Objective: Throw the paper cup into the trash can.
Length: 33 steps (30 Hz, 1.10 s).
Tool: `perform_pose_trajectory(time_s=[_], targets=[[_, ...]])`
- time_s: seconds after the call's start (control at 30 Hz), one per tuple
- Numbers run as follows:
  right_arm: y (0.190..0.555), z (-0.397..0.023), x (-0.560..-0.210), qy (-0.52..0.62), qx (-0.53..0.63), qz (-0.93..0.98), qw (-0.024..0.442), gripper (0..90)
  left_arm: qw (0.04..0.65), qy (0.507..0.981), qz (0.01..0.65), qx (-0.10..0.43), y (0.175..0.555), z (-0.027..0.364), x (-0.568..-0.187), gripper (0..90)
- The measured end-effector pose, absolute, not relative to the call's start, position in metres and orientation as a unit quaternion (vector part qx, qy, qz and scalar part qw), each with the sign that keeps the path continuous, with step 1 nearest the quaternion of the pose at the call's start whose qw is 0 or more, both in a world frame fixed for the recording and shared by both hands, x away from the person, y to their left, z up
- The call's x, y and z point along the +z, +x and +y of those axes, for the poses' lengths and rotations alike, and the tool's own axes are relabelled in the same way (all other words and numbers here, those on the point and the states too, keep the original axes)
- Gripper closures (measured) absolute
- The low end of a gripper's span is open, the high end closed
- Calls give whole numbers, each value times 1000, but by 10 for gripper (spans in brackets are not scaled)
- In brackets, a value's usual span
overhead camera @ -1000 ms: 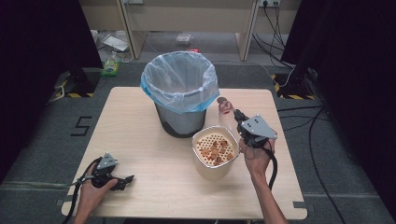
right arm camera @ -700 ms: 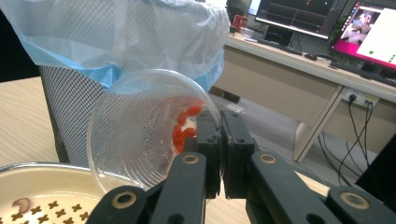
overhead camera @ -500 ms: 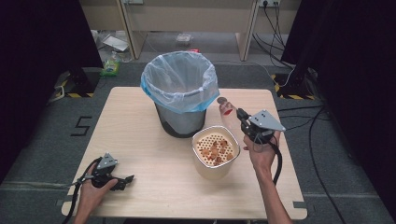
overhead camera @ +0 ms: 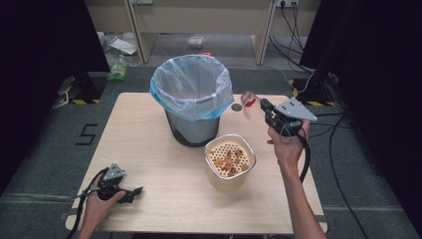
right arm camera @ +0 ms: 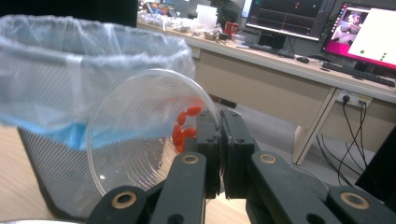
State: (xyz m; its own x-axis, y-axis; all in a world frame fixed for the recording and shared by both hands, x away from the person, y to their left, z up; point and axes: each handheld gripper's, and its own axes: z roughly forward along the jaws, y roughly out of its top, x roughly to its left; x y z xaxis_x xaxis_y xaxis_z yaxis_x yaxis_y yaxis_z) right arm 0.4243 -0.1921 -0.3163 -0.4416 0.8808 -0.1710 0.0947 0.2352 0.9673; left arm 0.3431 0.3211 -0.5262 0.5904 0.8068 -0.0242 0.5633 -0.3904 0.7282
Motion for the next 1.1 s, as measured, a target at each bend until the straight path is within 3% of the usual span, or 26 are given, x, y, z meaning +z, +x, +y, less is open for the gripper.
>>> perform_pose_trajectory(time_s=[0.6,1.1], targets=[[455,-184,-264,357,510,679,390,875,358,817,419,170,343,321,-526,0],[477,-124,-227,316,516,699,382,875,359,816,419,170,343,321,-526,0]])
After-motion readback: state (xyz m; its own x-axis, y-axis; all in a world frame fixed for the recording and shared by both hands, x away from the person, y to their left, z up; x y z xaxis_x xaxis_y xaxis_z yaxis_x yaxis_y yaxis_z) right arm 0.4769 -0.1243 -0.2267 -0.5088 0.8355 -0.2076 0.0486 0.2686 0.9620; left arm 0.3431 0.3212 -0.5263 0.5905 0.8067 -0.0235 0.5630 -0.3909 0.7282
